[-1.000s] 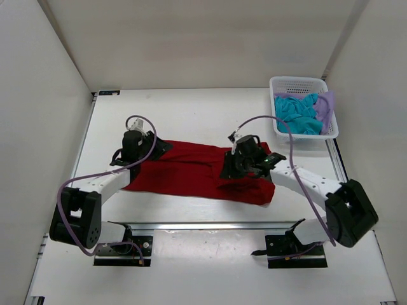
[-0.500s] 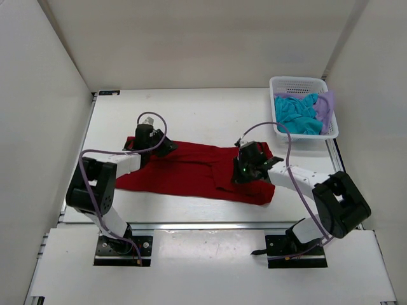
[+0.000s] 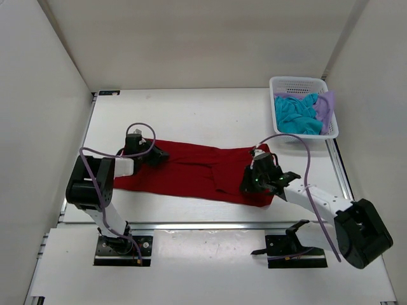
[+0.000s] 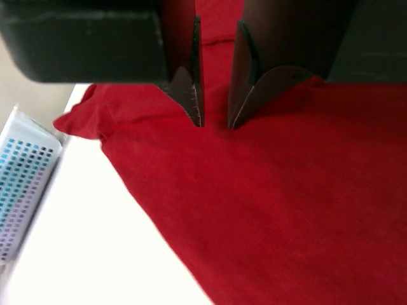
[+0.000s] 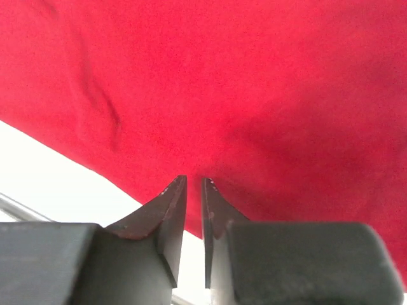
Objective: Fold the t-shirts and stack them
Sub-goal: Fold the other side of the tshirt into a rectangle, then rotate the tshirt 60 degrees
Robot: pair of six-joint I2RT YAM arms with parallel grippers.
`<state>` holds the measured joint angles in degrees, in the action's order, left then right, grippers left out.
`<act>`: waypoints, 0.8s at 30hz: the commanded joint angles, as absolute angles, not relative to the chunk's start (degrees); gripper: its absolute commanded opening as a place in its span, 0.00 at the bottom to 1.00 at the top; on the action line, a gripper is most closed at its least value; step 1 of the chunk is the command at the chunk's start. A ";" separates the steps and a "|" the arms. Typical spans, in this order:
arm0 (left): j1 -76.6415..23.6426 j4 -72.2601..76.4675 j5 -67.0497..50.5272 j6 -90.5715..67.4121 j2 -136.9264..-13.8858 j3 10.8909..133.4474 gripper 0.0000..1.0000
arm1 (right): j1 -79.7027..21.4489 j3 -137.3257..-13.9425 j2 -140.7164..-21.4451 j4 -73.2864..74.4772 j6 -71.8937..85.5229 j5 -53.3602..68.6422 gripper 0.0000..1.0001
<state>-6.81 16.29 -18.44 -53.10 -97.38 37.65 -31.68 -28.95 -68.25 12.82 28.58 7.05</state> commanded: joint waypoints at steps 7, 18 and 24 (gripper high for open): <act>-15.01 12.57 -16.52 -48.70 -84.30 40.33 0.33 | -19.51 -39.88 -81.79 0.37 27.15 9.85 0.05; -20.39 4.84 -19.51 -41.66 -74.81 39.99 0.37 | -16.80 -82.83 -122.67 13.05 24.53 13.09 0.00; -20.13 0.01 -18.72 -39.30 -72.51 38.59 0.40 | -14.86 -158.05 -161.77 36.75 24.50 22.11 0.05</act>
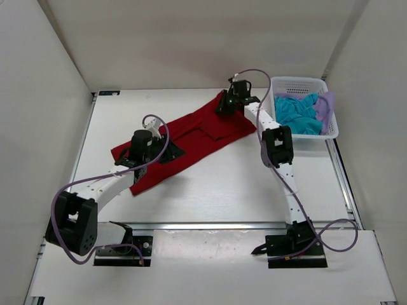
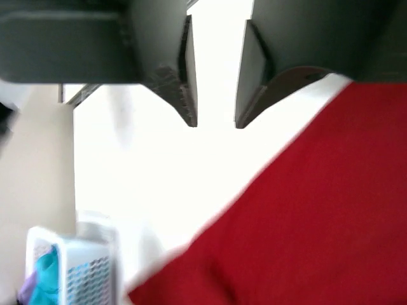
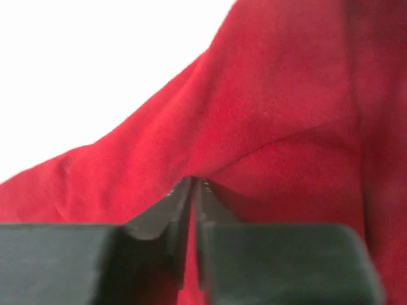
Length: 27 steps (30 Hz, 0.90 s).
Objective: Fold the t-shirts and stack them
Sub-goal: Rotate the tshirt 60 degrees
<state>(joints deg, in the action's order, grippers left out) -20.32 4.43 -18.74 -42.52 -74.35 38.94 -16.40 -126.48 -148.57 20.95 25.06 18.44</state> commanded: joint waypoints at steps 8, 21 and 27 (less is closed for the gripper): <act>-22.58 -6.94 -15.65 -35.95 -70.31 35.86 0.47 | -11.87 -161.03 -150.20 30.81 23.82 29.52 0.38; -24.34 -18.36 -21.44 -25.23 -68.46 43.76 0.51 | -16.26 -137.80 -118.54 53.71 6.96 13.46 0.26; -24.97 -15.74 -21.18 -26.10 -62.34 39.74 0.50 | -18.70 -84.43 -89.51 21.57 19.65 14.42 0.35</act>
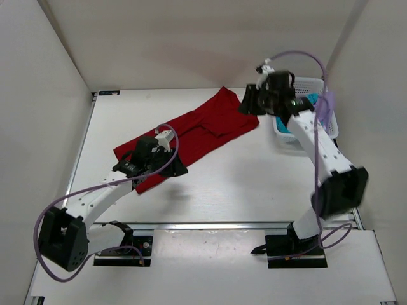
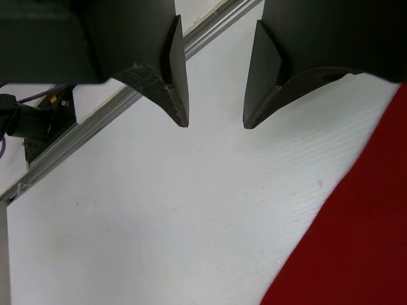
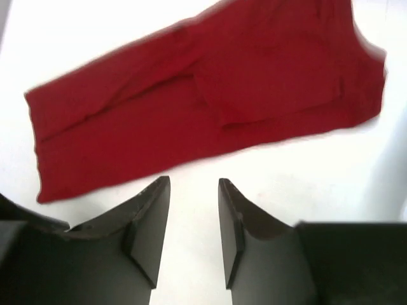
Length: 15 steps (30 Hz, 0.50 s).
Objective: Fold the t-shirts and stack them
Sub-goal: Rotate the tshirt 60 degrees
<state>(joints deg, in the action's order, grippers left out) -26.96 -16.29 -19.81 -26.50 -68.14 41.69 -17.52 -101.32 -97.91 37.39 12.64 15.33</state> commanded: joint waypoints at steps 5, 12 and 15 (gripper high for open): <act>-22.94 -19.95 -19.25 -23.29 -58.71 41.57 0.51 | -33.47 -58.55 -88.32 -5.84 31.01 12.67 0.38; -21.80 -20.48 -20.13 -23.11 -58.10 42.10 0.51 | -44.63 -56.51 -103.70 -19.59 42.80 3.44 0.40; -21.45 -20.39 -20.13 -23.03 -57.13 41.05 0.50 | -47.36 -60.10 -107.39 -18.82 43.07 -2.54 0.41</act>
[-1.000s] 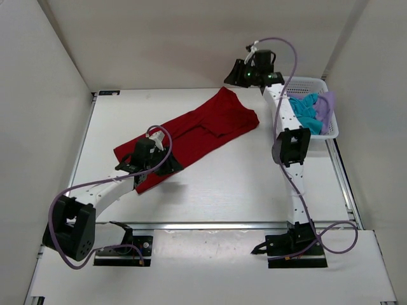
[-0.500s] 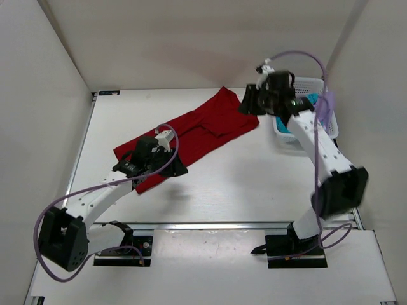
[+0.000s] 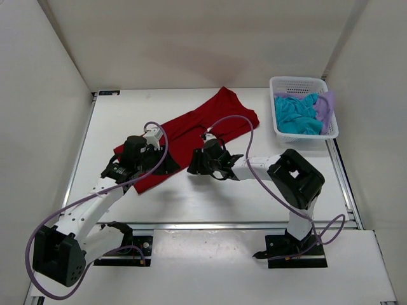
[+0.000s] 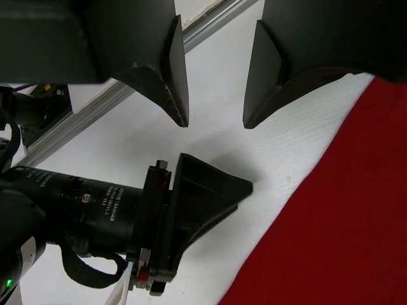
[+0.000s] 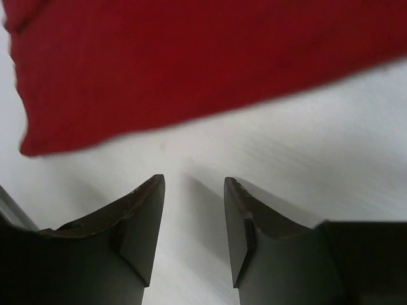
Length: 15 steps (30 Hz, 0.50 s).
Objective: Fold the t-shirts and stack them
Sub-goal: Rotate the tshirt 60 degrees
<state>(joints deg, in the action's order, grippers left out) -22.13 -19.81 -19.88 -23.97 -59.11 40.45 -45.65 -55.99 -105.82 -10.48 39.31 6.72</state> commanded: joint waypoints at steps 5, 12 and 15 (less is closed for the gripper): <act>-20.40 -20.65 -19.51 -22.94 -57.65 40.52 0.48 | -46.85 -65.64 -114.86 -15.30 45.26 -2.38 0.38; -19.86 -19.51 -19.95 -23.56 -59.06 39.90 0.46 | -45.36 -64.43 -115.41 -13.27 46.75 -0.97 0.03; -20.47 -18.98 -19.43 -23.99 -59.33 39.82 0.46 | -43.25 -58.65 -110.41 -14.58 46.06 -0.44 0.00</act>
<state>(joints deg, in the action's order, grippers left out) -20.32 -19.92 -19.68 -24.01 -59.35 40.27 -45.39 -63.35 -115.26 -15.18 46.24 1.34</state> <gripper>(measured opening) 0.458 0.008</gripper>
